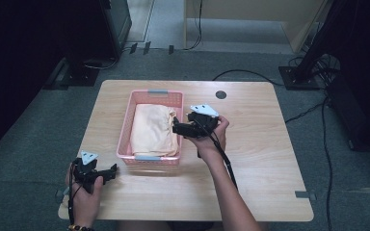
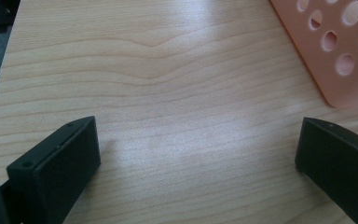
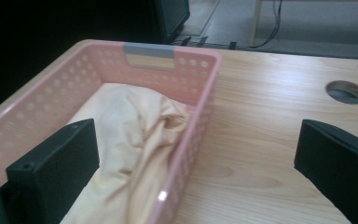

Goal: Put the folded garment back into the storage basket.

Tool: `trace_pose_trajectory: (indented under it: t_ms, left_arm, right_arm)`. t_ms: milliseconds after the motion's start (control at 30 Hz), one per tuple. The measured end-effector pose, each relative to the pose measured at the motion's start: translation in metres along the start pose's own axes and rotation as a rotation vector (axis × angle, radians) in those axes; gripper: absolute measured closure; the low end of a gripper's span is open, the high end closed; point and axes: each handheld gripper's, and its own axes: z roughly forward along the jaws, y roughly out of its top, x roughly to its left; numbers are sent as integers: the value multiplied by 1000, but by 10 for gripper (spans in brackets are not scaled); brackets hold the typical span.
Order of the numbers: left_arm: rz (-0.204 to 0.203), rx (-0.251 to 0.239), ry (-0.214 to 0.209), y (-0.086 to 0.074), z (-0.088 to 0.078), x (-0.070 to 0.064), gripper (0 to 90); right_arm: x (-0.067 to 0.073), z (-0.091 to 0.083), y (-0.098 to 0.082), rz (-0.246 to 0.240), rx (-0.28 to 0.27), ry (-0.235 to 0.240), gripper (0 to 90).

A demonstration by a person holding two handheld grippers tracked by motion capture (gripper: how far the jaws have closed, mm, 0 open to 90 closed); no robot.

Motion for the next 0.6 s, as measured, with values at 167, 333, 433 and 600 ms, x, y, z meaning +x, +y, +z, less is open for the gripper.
trace_pose_trajectory:
  t_ms: [167, 333, 433, 600]
  left_arm:
    - [0, 1, 0, 0, 0, 0, 0]
    - [1, 0, 1, 0, 0, 0, 0]
    - [1, 1, 0, 0, 0, 0, 0]
    - [1, 1, 0, 0, 0, 0, 0]
  right_arm:
    - [-20, -5, -6, 8, 1, -33, 0]
    - [-35, -12, -12, 18, -4, -55, 0]
    - [-44, -16, -17, 17, 0, -65, 0]
    - [-58, -21, -25, 18, 7, -81, 0]
